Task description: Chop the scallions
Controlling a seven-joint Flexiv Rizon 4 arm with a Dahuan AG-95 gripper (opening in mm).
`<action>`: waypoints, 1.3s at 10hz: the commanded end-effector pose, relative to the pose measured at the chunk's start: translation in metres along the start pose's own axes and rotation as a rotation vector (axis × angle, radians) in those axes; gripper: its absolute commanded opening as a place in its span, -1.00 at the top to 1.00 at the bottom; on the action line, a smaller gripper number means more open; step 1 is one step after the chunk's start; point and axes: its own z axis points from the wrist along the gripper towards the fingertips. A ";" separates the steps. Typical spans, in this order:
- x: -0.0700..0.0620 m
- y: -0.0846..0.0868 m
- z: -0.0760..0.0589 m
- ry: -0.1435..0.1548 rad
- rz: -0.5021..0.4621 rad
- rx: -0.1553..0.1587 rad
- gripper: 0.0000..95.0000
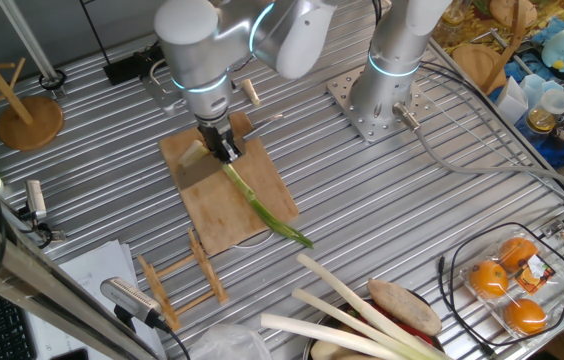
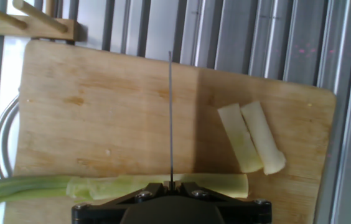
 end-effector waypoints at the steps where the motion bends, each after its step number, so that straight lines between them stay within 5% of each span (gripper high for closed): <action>1: -0.001 0.002 0.001 0.001 0.002 0.007 1.00; 13: -0.004 0.000 0.008 0.004 0.004 0.026 1.00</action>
